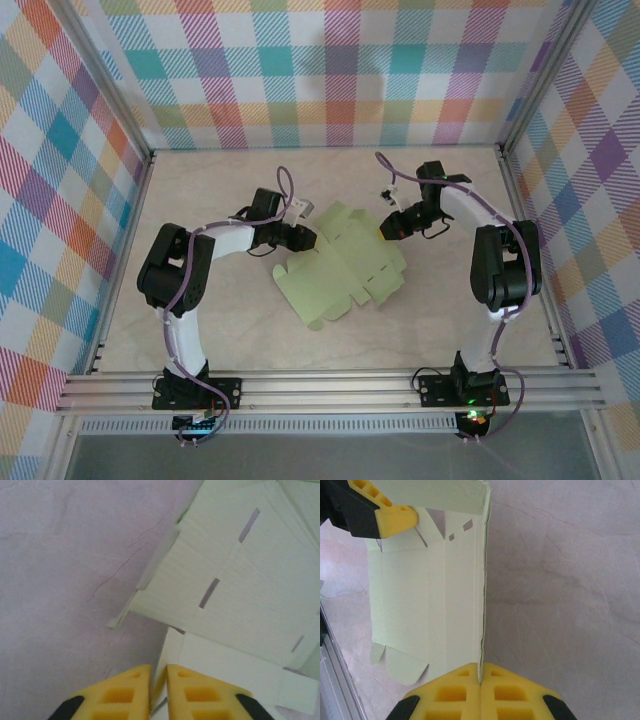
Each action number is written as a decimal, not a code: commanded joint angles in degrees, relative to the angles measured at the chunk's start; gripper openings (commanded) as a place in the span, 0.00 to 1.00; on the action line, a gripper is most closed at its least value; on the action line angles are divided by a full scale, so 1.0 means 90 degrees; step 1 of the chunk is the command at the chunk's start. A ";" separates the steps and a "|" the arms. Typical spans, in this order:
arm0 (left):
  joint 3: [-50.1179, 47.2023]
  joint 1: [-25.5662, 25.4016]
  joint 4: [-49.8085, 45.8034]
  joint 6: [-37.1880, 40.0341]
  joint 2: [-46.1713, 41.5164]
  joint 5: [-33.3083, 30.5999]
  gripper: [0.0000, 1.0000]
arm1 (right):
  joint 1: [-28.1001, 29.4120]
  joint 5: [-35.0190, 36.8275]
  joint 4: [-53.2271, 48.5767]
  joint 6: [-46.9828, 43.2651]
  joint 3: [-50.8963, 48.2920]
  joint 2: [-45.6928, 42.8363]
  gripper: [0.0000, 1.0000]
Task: Fold the paper box
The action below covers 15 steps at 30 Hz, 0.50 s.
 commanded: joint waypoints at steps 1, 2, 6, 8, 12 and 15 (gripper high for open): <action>0.0116 -0.0063 0.0184 -0.0010 0.0065 0.0124 0.04 | -0.0020 -0.0264 -0.0155 -0.0050 0.0193 0.0067 0.00; 0.0106 -0.0074 0.0200 -0.0003 0.0066 0.0124 0.02 | -0.0020 -0.0269 -0.0157 -0.0027 0.0204 0.0079 0.00; -0.0044 -0.0224 0.0349 0.0094 -0.0010 -0.0061 0.00 | -0.0020 -0.0284 -0.0144 0.0079 0.0264 0.0166 0.00; -0.0163 -0.0325 0.0451 0.0152 -0.0095 -0.0277 0.00 | -0.0022 -0.0252 -0.0135 0.0131 0.0287 0.0194 0.00; -0.0529 -0.0779 0.0739 0.0297 -0.0423 -0.1411 0.00 | -0.0025 -0.0123 -0.0086 0.0327 0.0345 0.0259 0.00; -0.0853 -0.1346 0.1034 0.0550 -0.0701 -0.2705 0.00 | -0.0020 -0.0086 -0.0057 0.0457 0.0405 0.0327 0.00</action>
